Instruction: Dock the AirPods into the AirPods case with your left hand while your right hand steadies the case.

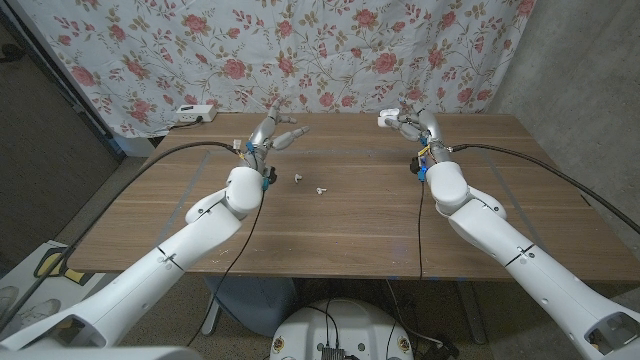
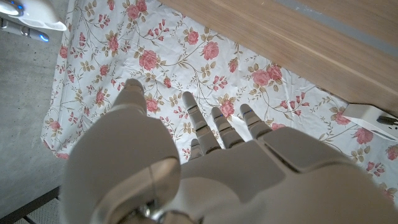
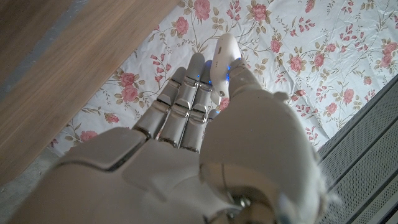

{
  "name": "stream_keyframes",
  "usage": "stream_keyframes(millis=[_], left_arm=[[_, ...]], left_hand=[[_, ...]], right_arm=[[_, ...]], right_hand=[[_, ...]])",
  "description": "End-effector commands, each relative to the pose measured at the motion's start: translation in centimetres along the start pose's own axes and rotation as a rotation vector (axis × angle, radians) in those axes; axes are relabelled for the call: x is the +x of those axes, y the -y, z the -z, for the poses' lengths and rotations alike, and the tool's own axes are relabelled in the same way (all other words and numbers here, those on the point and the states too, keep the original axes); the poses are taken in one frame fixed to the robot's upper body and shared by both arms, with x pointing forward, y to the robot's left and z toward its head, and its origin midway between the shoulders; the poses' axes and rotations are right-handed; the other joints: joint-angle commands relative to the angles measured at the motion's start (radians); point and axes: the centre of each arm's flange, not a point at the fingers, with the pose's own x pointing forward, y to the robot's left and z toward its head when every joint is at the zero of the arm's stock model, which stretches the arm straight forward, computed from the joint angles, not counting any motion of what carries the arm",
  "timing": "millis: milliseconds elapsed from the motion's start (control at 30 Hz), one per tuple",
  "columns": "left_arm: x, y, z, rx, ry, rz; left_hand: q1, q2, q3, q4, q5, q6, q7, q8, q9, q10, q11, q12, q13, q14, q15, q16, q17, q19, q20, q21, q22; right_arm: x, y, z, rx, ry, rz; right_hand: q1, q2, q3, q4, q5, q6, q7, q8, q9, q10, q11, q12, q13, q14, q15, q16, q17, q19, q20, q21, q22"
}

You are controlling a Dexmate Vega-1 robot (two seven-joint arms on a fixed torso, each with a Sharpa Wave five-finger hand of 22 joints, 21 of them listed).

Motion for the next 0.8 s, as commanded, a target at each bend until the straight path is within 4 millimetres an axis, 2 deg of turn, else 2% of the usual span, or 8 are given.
stream_keyframes(millis=[33, 267, 400, 533, 800], left_arm=[[-0.62, -0.76, -0.29, 0.140, -0.053, 0.020], [-0.75, -0.79, 0.18, 0.172, -0.102, 0.065], [-0.64, -0.56, -0.09, 0.270, -0.121, 0.082], [-0.43, -0.36, 0.11, 0.238, -0.125, 0.114], [-0.20, -0.69, 0.49, 0.290, -0.185, 0.157]], left_hand=[[0.002, 0.011, 0.010, -0.001, 0.007, -0.008, -0.004, -0.005, 0.002, 0.006, 0.000, -0.004, 0.000, 0.012, 0.002, 0.006, 0.002, 0.001, 0.004, 0.001, 0.002], [-0.002, 0.015, 0.013, -0.001, 0.008, -0.012, -0.005, -0.007, 0.002, 0.008, -0.001, -0.009, -0.003, 0.009, 0.003, 0.005, 0.000, 0.000, 0.005, 0.001, 0.001], [-0.004, 0.016, 0.014, -0.001, 0.009, -0.011, -0.005, -0.006, 0.002, 0.010, -0.001, -0.011, -0.004, 0.009, 0.003, 0.005, -0.002, -0.002, 0.006, 0.000, 0.001], [-0.004, 0.018, 0.017, -0.003, 0.010, -0.012, -0.003, -0.007, 0.002, 0.009, -0.002, -0.014, -0.004, 0.007, 0.004, 0.004, -0.003, -0.005, 0.007, -0.002, 0.001], [-0.007, 0.021, 0.021, -0.005, 0.012, -0.023, -0.003, -0.011, 0.002, -0.001, 0.002, -0.024, -0.005, -0.013, 0.014, -0.003, -0.007, -0.016, 0.013, -0.007, 0.000]], right_arm=[[0.23, 0.05, -0.23, -0.004, 0.006, -0.002], [0.35, -0.09, -0.30, 0.001, 0.013, -0.007], [0.26, -0.02, -0.29, 0.001, 0.015, -0.005], [0.25, 0.13, -0.32, 0.000, 0.017, -0.006], [0.26, 0.17, -0.64, 0.000, 0.036, -0.012]], right_hand=[[0.012, 0.000, -0.005, 0.000, 0.006, 0.008, -0.001, 0.003, 0.002, 0.137, -0.139, 0.007, 0.003, 0.002, -0.162, 0.002, 0.006, -0.003, 0.001, 0.005, 0.003], [0.014, 0.001, -0.005, 0.000, 0.006, 0.012, -0.003, 0.004, 0.002, 0.136, -0.139, 0.008, 0.003, 0.001, -0.162, 0.002, 0.011, -0.006, 0.002, 0.005, 0.003], [0.014, 0.001, -0.006, 0.000, 0.006, 0.013, -0.002, 0.004, 0.002, 0.135, -0.139, 0.008, 0.003, 0.000, -0.162, 0.001, 0.014, -0.006, 0.002, 0.006, 0.003], [0.015, 0.001, -0.006, 0.001, 0.007, 0.014, -0.003, 0.004, 0.002, 0.136, -0.139, 0.008, 0.003, 0.000, -0.162, 0.001, 0.016, -0.007, 0.002, 0.006, 0.003], [0.016, 0.001, -0.007, 0.001, 0.007, 0.015, -0.001, 0.004, 0.002, 0.136, -0.139, 0.009, 0.003, 0.000, -0.162, 0.001, 0.021, -0.009, 0.003, 0.007, 0.002]])
